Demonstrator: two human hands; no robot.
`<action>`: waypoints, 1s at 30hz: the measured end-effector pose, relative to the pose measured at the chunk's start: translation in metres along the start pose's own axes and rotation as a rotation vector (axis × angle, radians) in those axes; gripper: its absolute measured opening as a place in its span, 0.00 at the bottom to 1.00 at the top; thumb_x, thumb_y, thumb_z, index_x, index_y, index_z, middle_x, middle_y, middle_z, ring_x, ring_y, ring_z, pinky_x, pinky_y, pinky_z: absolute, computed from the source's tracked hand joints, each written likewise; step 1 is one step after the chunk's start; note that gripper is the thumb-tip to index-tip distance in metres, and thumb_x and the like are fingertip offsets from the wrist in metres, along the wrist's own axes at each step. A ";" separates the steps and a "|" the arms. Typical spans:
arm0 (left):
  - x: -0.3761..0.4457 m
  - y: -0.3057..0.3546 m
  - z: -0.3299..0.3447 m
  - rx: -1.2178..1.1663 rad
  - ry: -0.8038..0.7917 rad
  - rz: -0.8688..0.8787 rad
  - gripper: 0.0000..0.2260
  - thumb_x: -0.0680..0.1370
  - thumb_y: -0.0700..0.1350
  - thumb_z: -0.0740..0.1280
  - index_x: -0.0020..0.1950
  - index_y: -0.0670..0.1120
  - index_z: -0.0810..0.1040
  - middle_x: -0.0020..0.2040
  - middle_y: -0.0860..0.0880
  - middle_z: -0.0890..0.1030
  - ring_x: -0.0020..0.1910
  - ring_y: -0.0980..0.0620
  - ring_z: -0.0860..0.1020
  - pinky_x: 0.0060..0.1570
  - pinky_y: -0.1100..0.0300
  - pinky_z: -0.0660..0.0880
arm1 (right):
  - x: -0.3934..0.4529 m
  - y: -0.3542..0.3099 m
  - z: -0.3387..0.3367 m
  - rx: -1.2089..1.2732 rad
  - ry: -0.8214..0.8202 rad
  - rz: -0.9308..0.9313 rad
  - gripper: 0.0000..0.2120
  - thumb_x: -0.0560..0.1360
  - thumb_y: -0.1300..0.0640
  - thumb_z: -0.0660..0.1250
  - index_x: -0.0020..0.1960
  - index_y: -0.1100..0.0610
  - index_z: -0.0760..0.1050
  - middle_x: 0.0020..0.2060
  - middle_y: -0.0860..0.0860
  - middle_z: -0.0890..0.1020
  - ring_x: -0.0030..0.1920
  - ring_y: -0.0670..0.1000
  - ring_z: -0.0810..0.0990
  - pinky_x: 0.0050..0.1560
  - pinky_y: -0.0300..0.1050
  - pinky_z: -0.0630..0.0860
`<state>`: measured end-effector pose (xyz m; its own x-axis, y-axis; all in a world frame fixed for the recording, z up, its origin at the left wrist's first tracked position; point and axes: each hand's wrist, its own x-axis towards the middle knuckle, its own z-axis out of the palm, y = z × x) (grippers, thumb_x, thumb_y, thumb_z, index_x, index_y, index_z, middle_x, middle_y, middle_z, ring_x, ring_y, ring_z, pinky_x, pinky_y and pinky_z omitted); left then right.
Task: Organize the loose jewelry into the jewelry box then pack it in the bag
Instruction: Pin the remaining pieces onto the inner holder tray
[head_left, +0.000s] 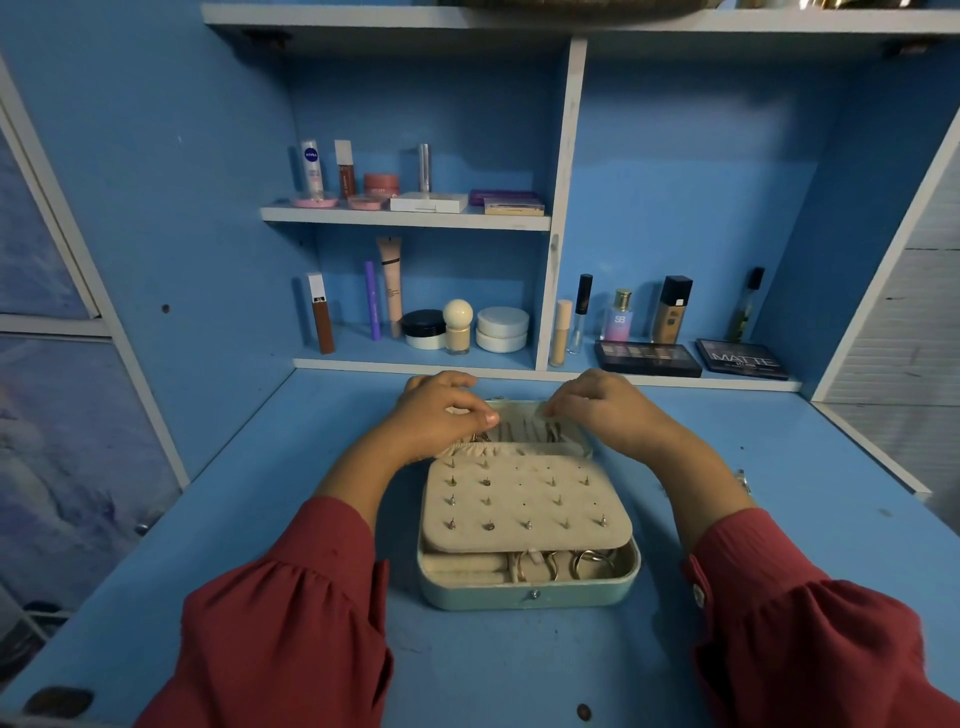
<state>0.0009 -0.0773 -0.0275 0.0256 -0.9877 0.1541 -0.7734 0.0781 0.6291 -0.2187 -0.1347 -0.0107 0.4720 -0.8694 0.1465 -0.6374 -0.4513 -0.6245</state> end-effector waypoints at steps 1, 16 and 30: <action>-0.001 0.000 -0.001 -0.019 0.016 -0.008 0.06 0.76 0.53 0.69 0.51 0.57 0.82 0.69 0.54 0.69 0.70 0.51 0.59 0.71 0.51 0.56 | 0.001 0.002 -0.001 -0.013 0.016 0.021 0.10 0.73 0.50 0.62 0.43 0.48 0.82 0.45 0.45 0.79 0.50 0.50 0.78 0.53 0.49 0.75; -0.008 -0.003 -0.018 0.004 -0.010 -0.357 0.09 0.76 0.47 0.69 0.51 0.44 0.75 0.41 0.46 0.77 0.34 0.51 0.74 0.32 0.60 0.70 | -0.003 0.003 -0.007 0.015 -0.147 0.351 0.12 0.75 0.56 0.67 0.56 0.55 0.70 0.37 0.53 0.80 0.31 0.50 0.76 0.30 0.41 0.72; -0.006 -0.003 -0.012 0.048 0.131 -0.407 0.09 0.76 0.41 0.63 0.40 0.38 0.78 0.32 0.42 0.78 0.28 0.47 0.75 0.33 0.58 0.72 | -0.003 -0.005 -0.010 0.003 -0.103 0.359 0.09 0.76 0.62 0.64 0.45 0.65 0.81 0.30 0.54 0.83 0.23 0.45 0.78 0.23 0.36 0.69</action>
<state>0.0110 -0.0696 -0.0211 0.4120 -0.9112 -0.0020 -0.7121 -0.3234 0.6231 -0.2232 -0.1316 -0.0010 0.2776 -0.9473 -0.1596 -0.7716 -0.1209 -0.6245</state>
